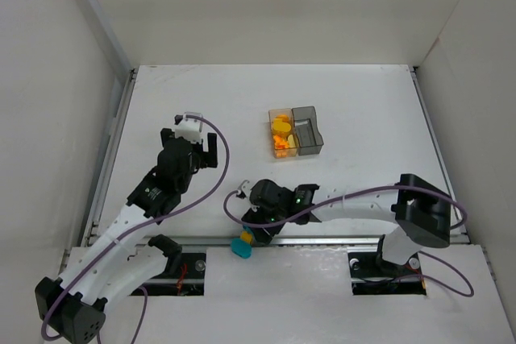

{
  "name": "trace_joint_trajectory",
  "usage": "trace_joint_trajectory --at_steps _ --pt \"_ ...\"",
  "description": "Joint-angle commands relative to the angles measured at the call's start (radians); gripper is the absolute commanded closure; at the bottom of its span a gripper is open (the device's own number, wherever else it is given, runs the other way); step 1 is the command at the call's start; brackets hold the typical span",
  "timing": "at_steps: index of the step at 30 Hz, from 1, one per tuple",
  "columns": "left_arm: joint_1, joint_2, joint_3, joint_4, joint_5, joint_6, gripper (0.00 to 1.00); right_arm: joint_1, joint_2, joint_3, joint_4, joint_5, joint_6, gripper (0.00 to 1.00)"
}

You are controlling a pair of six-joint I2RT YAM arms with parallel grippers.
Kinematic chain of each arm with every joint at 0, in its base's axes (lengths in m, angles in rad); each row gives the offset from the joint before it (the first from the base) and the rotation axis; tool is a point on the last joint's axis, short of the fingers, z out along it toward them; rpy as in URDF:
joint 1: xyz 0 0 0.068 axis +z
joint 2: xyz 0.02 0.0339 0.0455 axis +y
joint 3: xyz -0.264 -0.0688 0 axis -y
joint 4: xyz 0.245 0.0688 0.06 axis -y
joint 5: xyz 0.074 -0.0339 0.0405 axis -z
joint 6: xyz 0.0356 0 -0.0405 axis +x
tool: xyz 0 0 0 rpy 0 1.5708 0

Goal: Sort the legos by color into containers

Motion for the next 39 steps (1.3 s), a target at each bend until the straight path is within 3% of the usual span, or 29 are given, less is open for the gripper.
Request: trace_joint_trajectory --at_steps 1,12,13,20,26,30,35,39 --pt "-0.007 -0.023 -0.005 0.022 -0.027 0.005 0.18 0.019 0.016 0.001 0.091 0.062 0.108 0.33" --pt "-0.007 -0.023 -0.005 0.031 -0.027 0.014 0.17 0.029 0.082 0.034 0.093 0.137 0.148 0.60" --pt "-0.007 -0.023 -0.005 0.031 -0.027 0.014 0.17 0.029 0.071 0.034 0.093 0.137 0.148 0.69" --pt "-0.007 -0.023 -0.005 0.031 -0.009 0.033 0.17 0.029 0.071 0.054 0.114 0.137 0.122 1.00" --pt "-0.007 -0.032 -0.014 0.040 0.000 0.051 0.17 0.029 0.062 0.080 0.094 0.183 0.102 1.00" --pt "-0.007 -0.041 -0.023 0.040 0.020 0.085 0.18 0.029 0.062 0.123 0.048 0.222 0.102 0.91" --pt "-0.007 -0.050 -0.045 0.040 0.058 0.154 0.19 0.029 -0.015 0.123 -0.007 0.231 0.113 0.61" --pt "0.003 -0.051 -0.054 0.051 -0.041 0.122 0.19 0.029 -0.055 0.138 -0.029 0.209 0.122 0.38"
